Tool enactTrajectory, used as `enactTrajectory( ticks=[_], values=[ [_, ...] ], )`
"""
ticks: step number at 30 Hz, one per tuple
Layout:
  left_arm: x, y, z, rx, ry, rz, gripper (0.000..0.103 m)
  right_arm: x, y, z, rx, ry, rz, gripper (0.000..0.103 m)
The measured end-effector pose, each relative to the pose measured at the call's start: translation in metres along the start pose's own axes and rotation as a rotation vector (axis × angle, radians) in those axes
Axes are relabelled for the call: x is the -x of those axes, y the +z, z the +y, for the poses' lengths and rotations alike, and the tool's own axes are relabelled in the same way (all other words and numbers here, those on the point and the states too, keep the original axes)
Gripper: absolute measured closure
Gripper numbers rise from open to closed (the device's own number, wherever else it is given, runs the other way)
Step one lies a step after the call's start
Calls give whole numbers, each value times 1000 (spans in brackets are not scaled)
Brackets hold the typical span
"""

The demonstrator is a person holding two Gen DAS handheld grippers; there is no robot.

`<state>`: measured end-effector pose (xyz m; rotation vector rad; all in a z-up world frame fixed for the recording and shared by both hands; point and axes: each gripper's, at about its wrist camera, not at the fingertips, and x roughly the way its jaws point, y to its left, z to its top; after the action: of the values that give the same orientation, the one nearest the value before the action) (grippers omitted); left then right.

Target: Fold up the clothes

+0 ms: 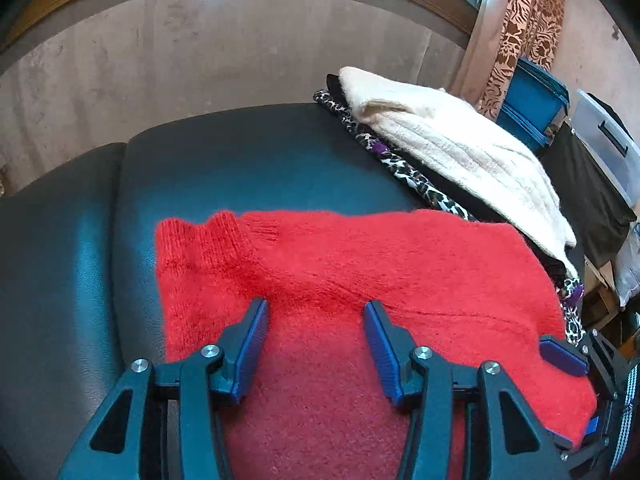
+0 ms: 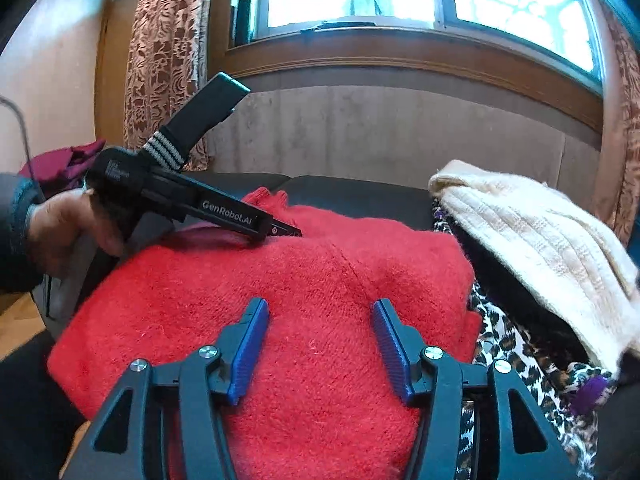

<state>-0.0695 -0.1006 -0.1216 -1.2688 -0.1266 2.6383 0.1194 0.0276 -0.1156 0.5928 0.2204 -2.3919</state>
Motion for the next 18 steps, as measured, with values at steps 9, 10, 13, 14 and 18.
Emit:
enactTrajectory(
  ticks=[9, 10, 13, 14, 18],
  values=[
    [73, -33, 80, 396, -225, -107, 40, 31, 46, -47, -349, 219, 131, 0],
    [77, -40, 90, 433, -249, -111, 40, 39, 45, -55, -384, 243, 132, 0],
    [86, -64, 116, 521, -327, -120, 33, 56, 30, -74, -489, 292, 163, 0],
    [84, -70, 120, 539, -358, -108, 32, 59, 22, -80, -528, 301, 184, 0],
    [72, -85, 124, 572, -443, -65, 30, 57, -13, -91, -647, 336, 271, 0]
  ],
)
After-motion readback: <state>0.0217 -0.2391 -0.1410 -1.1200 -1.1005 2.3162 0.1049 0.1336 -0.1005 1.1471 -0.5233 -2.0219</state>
